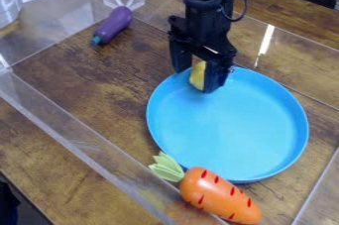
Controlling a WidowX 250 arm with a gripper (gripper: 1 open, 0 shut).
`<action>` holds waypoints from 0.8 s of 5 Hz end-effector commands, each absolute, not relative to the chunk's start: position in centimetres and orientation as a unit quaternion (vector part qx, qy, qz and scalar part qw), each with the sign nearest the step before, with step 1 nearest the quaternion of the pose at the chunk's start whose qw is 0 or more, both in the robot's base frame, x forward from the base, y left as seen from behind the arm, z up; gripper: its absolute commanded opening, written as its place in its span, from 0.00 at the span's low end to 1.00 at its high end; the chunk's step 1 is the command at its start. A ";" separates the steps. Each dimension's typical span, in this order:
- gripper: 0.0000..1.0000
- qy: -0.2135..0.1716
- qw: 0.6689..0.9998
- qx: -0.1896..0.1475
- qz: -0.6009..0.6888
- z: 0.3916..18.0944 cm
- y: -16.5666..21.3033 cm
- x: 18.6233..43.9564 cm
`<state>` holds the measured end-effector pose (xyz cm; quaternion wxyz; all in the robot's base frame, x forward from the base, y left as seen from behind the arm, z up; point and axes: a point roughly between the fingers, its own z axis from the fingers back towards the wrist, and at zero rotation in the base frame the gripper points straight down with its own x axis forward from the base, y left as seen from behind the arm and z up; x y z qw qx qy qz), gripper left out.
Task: Remove the lemon from the blue tray and put it on the table
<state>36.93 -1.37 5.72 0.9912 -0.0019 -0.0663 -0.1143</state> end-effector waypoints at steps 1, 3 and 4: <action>1.00 -0.089 0.988 0.003 -0.125 6.1 -1.3 38.2; 1.00 -0.099 0.983 0.005 -0.157 6.9 -1.8 39.6; 1.00 -0.097 0.979 0.005 -0.180 7.1 -1.9 40.2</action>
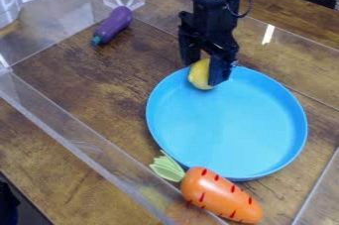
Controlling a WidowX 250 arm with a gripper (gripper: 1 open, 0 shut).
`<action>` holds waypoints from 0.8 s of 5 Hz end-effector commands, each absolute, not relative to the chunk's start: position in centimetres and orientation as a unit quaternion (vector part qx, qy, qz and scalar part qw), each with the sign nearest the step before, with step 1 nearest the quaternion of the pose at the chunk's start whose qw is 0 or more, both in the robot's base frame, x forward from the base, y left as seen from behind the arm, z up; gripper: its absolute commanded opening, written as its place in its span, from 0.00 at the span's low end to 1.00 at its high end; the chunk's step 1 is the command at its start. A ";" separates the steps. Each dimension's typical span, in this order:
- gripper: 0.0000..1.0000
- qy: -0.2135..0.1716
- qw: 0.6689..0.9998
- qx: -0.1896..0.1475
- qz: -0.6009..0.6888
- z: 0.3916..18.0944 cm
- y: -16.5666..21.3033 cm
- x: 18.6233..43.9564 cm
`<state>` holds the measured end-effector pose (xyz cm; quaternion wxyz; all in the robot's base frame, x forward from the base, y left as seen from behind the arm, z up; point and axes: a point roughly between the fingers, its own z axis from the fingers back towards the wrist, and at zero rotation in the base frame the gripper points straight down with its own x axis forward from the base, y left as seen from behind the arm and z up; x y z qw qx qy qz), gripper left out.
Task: Remove the lemon from the blue tray and put it on the table
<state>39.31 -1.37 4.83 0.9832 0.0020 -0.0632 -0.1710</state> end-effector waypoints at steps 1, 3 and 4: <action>1.00 -0.092 0.981 0.008 -0.171 6.7 -2.4 40.5; 0.00 -0.090 0.984 0.015 -0.154 6.4 -3.4 41.0; 0.00 -0.089 0.986 0.028 -0.141 8.0 -2.3 40.0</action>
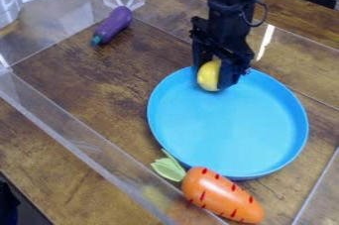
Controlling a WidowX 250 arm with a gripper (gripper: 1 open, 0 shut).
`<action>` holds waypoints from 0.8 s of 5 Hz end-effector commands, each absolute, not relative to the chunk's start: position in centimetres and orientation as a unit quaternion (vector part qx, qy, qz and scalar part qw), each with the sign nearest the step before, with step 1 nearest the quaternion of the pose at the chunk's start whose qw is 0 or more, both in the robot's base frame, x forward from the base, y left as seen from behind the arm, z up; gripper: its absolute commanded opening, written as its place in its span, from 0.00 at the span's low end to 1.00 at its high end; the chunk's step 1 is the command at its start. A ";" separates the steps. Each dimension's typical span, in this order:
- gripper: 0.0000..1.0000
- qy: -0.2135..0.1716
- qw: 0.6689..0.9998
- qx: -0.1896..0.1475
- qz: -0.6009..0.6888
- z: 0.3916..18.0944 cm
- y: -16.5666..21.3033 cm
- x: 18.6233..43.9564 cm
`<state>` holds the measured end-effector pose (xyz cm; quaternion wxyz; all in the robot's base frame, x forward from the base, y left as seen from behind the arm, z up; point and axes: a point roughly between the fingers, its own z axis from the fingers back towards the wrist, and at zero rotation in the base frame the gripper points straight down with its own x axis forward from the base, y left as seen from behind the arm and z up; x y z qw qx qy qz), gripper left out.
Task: Remove the lemon from the blue tray and put it on the table
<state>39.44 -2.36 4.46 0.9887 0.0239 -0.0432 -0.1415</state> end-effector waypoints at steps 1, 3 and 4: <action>0.00 -0.088 0.984 0.039 -0.152 9.3 -1.1 40.1; 0.00 -0.094 0.986 0.069 -0.120 13.8 3.4 40.4; 0.00 -0.090 0.990 0.079 -0.070 14.8 6.6 40.5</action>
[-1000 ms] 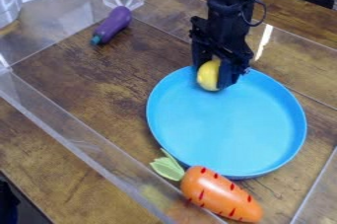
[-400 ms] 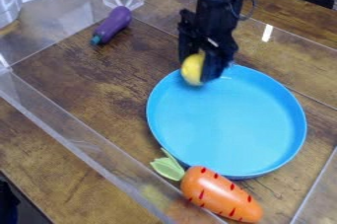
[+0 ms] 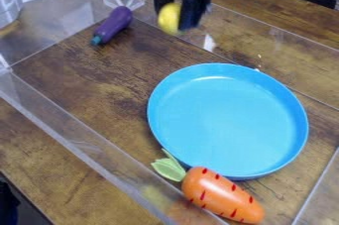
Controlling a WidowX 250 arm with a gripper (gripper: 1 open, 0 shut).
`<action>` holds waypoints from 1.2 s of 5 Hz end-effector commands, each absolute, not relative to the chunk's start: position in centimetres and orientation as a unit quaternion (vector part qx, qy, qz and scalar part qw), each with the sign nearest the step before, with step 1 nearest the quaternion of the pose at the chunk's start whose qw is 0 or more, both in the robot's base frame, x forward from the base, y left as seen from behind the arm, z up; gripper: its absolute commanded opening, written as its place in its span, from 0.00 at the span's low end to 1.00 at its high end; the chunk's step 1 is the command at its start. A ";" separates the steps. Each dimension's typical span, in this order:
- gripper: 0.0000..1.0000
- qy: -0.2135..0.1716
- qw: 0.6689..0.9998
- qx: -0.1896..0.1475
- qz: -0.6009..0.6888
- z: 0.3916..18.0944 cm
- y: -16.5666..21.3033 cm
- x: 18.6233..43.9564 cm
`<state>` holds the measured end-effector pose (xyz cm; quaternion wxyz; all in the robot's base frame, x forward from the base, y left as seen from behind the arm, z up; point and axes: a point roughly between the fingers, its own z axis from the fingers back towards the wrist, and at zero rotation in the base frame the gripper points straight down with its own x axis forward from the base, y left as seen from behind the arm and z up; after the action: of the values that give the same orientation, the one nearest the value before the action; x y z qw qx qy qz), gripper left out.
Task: Remove the lemon from the blue tray and put it on the table
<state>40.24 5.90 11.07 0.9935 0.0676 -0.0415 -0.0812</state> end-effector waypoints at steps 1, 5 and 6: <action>0.00 -0.077 0.993 0.088 -0.031 14.4 9.6 41.1; 0.00 -0.046 0.989 0.100 -0.102 9.4 13.6 43.1; 0.00 -0.043 0.988 0.101 -0.106 8.8 13.2 43.3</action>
<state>42.68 12.90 6.15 0.9902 0.0867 -0.0088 -0.1087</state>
